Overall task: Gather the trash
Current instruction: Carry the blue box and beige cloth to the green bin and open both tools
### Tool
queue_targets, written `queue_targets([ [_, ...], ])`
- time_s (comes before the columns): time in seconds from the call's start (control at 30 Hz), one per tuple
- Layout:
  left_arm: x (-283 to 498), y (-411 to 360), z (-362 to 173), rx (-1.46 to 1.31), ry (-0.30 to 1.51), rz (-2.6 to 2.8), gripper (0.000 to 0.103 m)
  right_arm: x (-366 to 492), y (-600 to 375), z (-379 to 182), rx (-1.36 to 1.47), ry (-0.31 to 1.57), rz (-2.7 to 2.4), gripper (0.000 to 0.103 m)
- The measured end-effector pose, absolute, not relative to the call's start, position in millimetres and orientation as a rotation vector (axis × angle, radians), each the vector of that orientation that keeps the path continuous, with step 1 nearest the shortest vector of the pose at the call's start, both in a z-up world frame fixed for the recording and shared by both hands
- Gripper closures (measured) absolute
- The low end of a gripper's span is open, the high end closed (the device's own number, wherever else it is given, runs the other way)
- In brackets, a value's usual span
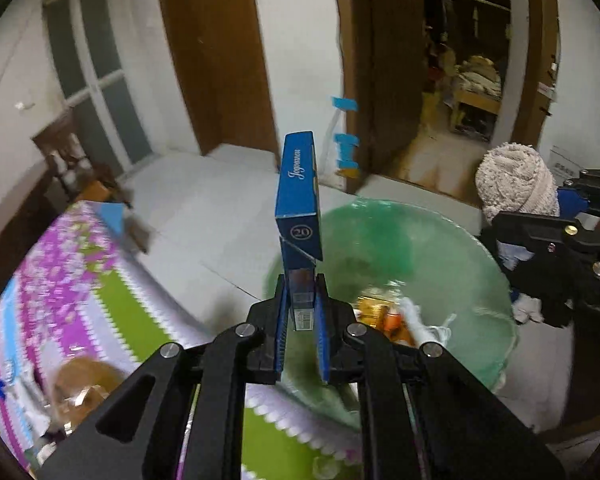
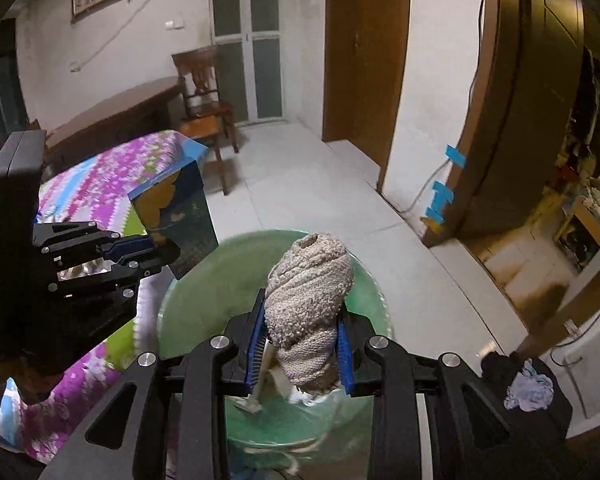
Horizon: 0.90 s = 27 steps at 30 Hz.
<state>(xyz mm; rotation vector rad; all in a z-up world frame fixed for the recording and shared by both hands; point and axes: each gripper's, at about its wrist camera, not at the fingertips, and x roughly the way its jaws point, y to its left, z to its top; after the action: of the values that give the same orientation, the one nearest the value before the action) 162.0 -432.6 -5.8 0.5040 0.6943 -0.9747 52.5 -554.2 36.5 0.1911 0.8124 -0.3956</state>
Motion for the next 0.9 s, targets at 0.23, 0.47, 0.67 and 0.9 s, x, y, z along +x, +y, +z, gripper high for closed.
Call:
queue_targets([
  [0.23,160,-432,-17,0.483,0.747,-1.084,0.092,51,-568,22,0.199,0.855,-0.400,0.072],
  [0.47,154,-436,-18,0.508,0.741,-1.095,0.092,54,-563,15,0.208,0.869,-0.383,0.072],
  [0.67,153,-438,-15,0.517,0.736,-1.094,0.092,52,-559,20,0.192,0.868,-0.374,0.072],
  [0.9,157,-440,-12,0.513,0.725,-1.026,0.058,59,-563,23,0.179,0.865,-0.374,0.061],
])
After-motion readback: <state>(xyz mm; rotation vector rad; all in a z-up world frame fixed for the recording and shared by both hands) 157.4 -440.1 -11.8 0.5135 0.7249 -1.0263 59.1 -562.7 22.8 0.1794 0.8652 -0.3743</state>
